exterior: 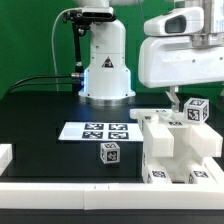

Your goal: Assemble chair

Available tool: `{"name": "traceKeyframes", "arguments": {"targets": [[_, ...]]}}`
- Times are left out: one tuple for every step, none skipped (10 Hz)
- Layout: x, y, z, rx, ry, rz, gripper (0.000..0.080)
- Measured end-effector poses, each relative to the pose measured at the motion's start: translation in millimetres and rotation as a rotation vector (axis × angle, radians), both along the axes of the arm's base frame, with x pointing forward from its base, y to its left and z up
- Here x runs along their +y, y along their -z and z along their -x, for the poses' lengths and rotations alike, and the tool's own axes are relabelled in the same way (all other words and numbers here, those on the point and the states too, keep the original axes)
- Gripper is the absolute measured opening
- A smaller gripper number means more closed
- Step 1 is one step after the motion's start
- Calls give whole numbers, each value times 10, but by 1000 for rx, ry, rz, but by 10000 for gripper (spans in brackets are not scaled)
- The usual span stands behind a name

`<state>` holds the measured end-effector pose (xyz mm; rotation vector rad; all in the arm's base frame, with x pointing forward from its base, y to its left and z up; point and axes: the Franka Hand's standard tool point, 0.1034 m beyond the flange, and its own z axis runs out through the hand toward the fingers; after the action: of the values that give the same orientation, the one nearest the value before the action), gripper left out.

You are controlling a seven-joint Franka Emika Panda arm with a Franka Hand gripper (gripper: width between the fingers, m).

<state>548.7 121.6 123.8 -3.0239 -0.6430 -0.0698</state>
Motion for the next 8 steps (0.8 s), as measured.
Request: {"name": "traceKeyframes", "arguments": {"targets": [[-14,-9,-17,-8,-75,3,649],[-14,-2,-10,-4,-38,2,649],[-18,0,-10,-3,-27,2,532],[-21,0,-11,-3,-26,2,400],[-19,0,-12,-2,6,-1,400],[-19,1,-11,3,91,-4,281],[-18,1,-11,7,158,-6,281],[-9,2,-19,5,242,-10,281]]}}
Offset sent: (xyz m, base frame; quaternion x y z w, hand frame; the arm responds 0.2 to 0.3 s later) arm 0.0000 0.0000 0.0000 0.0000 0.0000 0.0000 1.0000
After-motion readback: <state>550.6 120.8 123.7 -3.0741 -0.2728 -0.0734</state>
